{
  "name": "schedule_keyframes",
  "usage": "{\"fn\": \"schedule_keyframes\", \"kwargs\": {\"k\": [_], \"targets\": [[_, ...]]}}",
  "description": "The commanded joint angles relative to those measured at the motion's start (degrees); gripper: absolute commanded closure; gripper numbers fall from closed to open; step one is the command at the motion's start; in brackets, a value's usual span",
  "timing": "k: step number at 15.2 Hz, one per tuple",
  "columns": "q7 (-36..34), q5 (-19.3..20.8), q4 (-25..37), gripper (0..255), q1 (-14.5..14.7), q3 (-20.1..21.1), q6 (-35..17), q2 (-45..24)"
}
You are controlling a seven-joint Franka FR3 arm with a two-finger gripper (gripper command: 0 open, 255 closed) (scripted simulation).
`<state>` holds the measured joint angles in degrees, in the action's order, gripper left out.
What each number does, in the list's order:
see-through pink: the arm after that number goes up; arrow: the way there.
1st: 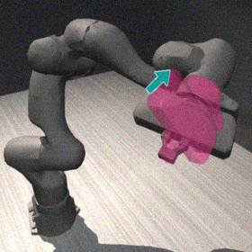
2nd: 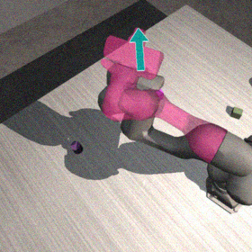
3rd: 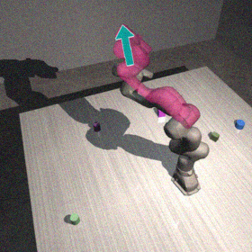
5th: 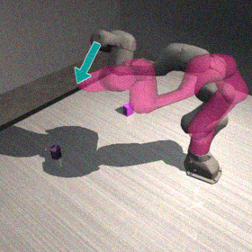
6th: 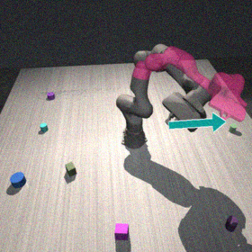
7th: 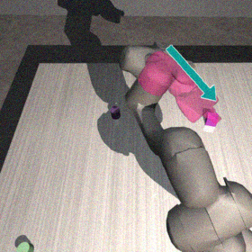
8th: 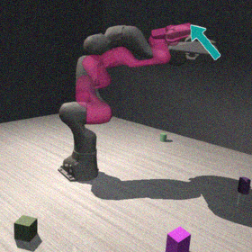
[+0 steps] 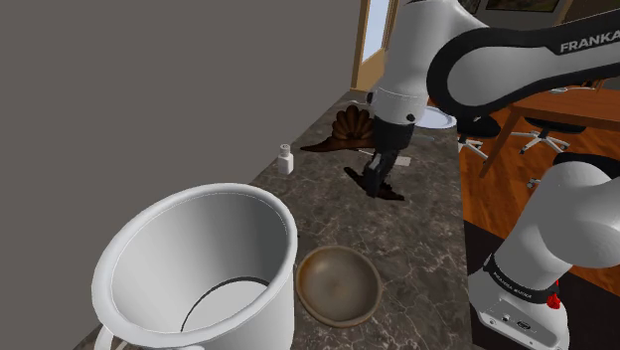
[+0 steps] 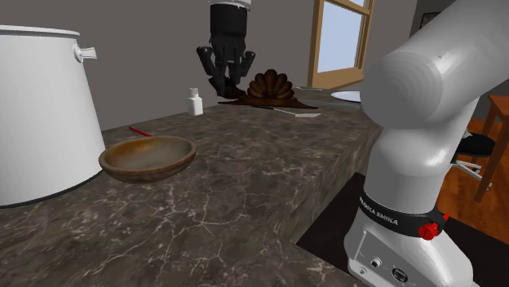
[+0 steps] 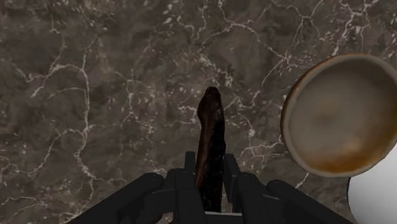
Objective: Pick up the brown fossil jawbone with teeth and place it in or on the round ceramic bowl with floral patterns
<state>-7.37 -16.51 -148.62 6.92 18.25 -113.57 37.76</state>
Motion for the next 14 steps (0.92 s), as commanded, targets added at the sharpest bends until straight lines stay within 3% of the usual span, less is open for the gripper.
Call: {"fn": "schedule_keyframes", "kwargs": {"k": [1, 8, 14], "targets": [[-3.0, -1.4, 0.4, 255, 1.4, 2.4, -0.1, 0.0], [-13.4, -4.9, 5.1, 255, 4.5, 11.7, -1.8, -4.3], [-22.0, -5.3, 10.9, 255, 5.1, 19.4, -3.6, -10.0]]}}
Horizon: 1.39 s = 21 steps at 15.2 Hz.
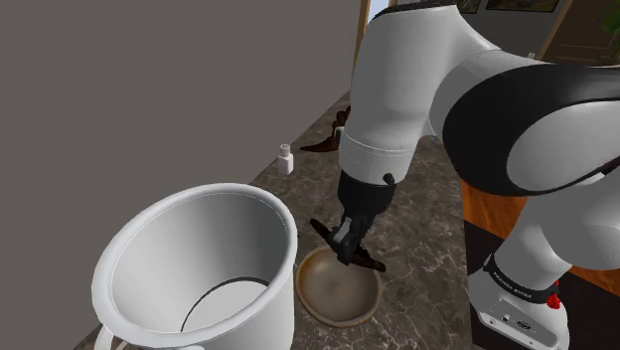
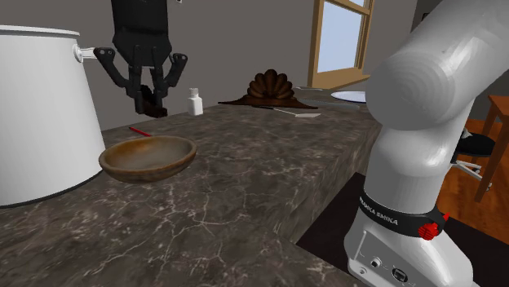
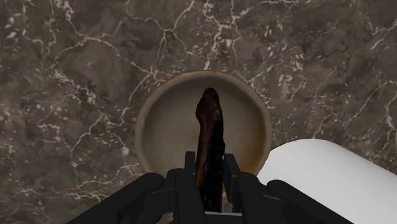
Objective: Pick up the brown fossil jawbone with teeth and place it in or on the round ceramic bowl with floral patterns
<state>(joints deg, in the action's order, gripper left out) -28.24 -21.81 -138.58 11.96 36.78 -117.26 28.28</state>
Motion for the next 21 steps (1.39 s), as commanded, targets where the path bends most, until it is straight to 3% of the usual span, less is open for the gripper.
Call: {"fn": "schedule_keyframes", "kwargs": {"k": [1, 12, 20, 21], "targets": [[-1.1, -0.1, 0.3, 255, 0.1, 1.1, -0.8, -0.8], [-1.3, -0.5, -5.4, 255, -0.5, 4.5, -10.9, -5.4], [-1.3, -0.5, -5.4, 255, -0.5, 4.5, -10.9, -5.4], [-1.3, -0.5, -5.4, 0, -0.5, 4.5, -10.9, -5.4]]}}
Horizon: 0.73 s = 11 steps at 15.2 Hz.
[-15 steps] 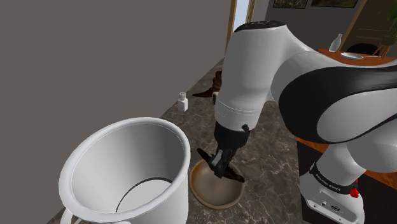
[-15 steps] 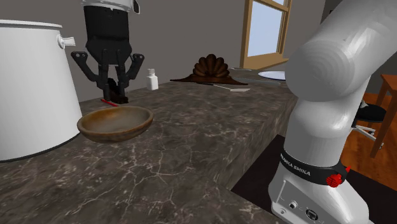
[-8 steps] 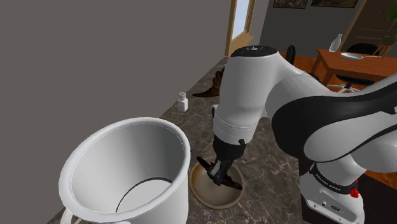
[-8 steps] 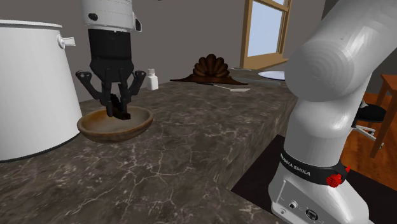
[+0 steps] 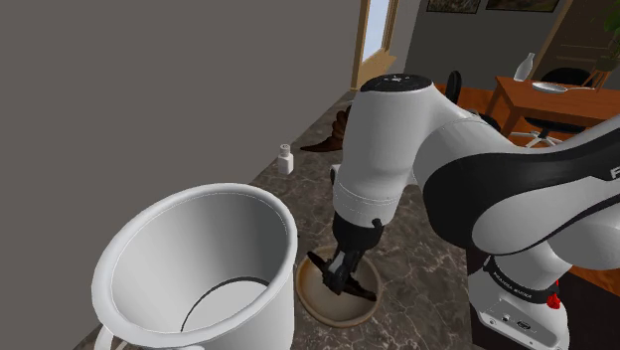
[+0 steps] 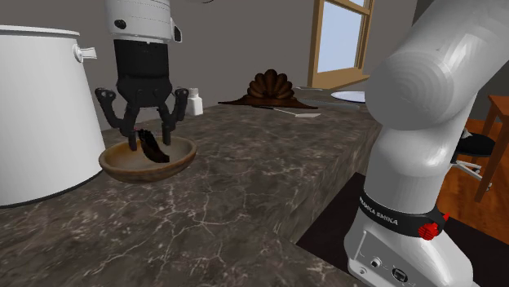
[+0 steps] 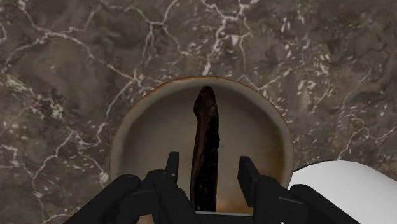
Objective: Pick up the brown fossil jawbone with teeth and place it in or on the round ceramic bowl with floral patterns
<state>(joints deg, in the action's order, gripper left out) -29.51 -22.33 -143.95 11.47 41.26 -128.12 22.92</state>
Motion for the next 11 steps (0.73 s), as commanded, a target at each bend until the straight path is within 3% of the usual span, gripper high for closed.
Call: {"fn": "schedule_keyframes", "kwargs": {"k": [1, 5, 9, 11], "targets": [[0.0, 0.0, 0.0, 0, 0.0, 0.0, 0.0, 0.0], [0.0, 0.0, 0.0, 0, 0.0, 0.0, 0.0, 0.0], [0.7, 0.1, 4.0, 0, 0.7, -3.3, 8.6, 4.6], [0.7, 0.1, 4.0, 0, 0.7, -3.3, 8.6, 4.6]]}}
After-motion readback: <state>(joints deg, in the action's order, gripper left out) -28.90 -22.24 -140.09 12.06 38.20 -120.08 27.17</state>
